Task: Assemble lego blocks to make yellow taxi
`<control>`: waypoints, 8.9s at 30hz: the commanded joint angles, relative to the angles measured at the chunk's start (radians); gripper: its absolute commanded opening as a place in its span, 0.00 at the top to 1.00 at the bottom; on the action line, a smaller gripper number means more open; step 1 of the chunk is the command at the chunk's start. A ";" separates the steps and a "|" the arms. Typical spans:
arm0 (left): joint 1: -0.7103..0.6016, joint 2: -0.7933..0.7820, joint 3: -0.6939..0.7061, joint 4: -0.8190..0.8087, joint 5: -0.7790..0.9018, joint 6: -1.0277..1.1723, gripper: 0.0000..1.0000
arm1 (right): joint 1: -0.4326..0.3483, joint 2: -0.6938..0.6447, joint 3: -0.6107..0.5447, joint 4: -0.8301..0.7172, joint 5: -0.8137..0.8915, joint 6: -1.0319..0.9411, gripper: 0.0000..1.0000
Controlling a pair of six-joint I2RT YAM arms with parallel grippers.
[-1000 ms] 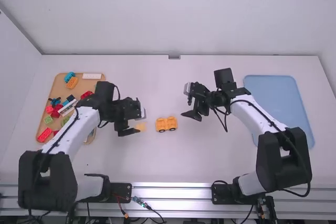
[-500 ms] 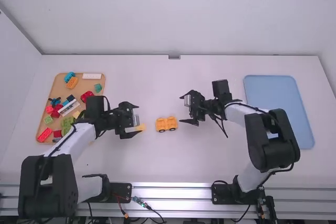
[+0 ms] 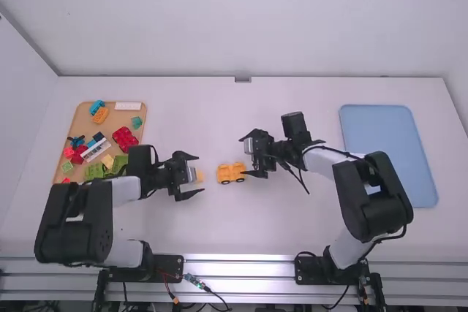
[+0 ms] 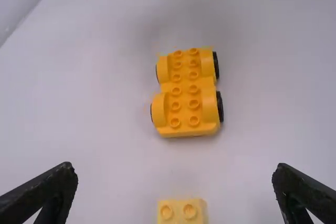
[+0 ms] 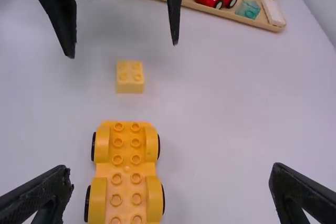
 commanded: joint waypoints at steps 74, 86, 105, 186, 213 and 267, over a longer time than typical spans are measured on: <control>0.024 0.219 0.116 -0.109 -0.069 0.076 0.43 | 0.097 0.397 -0.077 0.559 -0.045 0.422 0.12; 0.024 0.262 0.134 -0.099 -0.024 0.088 0.45 | 0.096 0.397 -0.076 0.559 -0.074 0.404 0.11; 0.058 0.314 0.159 -0.127 0.020 0.099 0.63 | 0.096 0.397 -0.076 0.559 -0.074 0.406 0.08; -0.311 0.204 0.159 0.108 -0.137 -0.245 0.98 | 0.095 0.397 -0.077 0.522 -0.054 0.330 0.50; -0.309 0.241 0.159 0.135 -0.087 -0.246 0.98 | 0.096 0.397 -0.076 0.533 -0.066 0.328 0.50; -0.314 0.306 0.208 0.053 -0.166 -0.330 0.98 | 0.096 0.397 -0.076 0.534 -0.066 0.328 0.49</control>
